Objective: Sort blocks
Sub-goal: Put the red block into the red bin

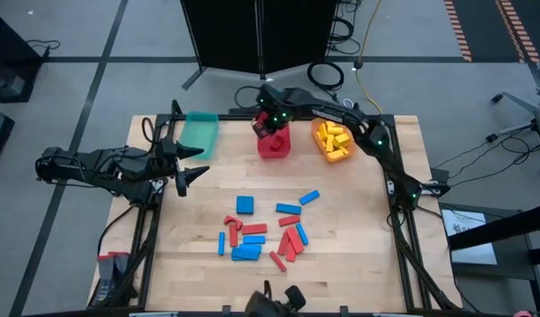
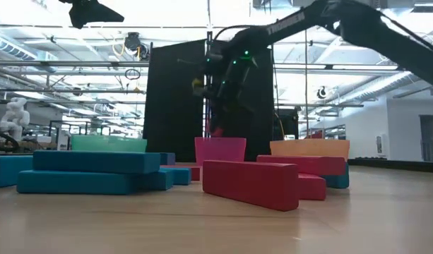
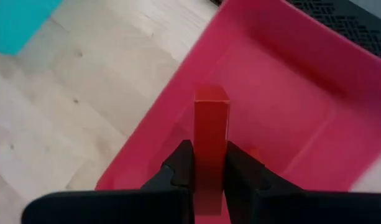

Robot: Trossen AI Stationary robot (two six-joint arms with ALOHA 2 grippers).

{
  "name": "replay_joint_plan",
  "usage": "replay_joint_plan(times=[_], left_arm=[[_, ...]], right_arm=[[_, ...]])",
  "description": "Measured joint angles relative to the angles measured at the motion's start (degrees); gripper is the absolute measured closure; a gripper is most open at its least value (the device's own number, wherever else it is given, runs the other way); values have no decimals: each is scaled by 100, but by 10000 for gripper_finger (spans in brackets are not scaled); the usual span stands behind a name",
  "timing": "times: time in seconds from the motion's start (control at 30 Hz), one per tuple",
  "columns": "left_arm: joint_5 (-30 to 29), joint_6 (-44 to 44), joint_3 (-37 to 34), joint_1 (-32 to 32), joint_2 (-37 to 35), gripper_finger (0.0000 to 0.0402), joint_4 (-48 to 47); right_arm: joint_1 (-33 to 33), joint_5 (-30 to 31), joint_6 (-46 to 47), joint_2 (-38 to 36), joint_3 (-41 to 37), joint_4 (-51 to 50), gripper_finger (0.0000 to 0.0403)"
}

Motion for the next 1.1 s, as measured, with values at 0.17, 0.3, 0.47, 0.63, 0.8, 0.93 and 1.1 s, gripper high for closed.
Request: replay_joint_plan(times=[0.17, 0.3, 0.47, 0.63, 0.8, 0.93, 1.1], left_arm=[[0, 4, 0, 0, 0, 100, 0], [0, 5, 0, 0, 0, 100, -1], [0, 6, 0, 0, 0, 100, -2], [0, 6, 0, 0, 0, 100, 0], [0, 7, 0, 0, 0, 100, -2], [0, 8, 0, 0, 0, 100, -2], [0, 8, 0, 0, 0, 100, -2]], right_arm=[[-58, -3, 280, 250, 218, -127, 365], [-88, 21, 351, 311, 218, -158, 365], [-125, 43, 366, 372, 219, -206, 350], [-158, 40, 366, 385, 223, -202, 347], [-158, 16, 353, 385, 223, -197, 346], [-156, -96, 161, 385, 223, -173, 345], [-156, -304, 48, 385, 223, -81, 343]])
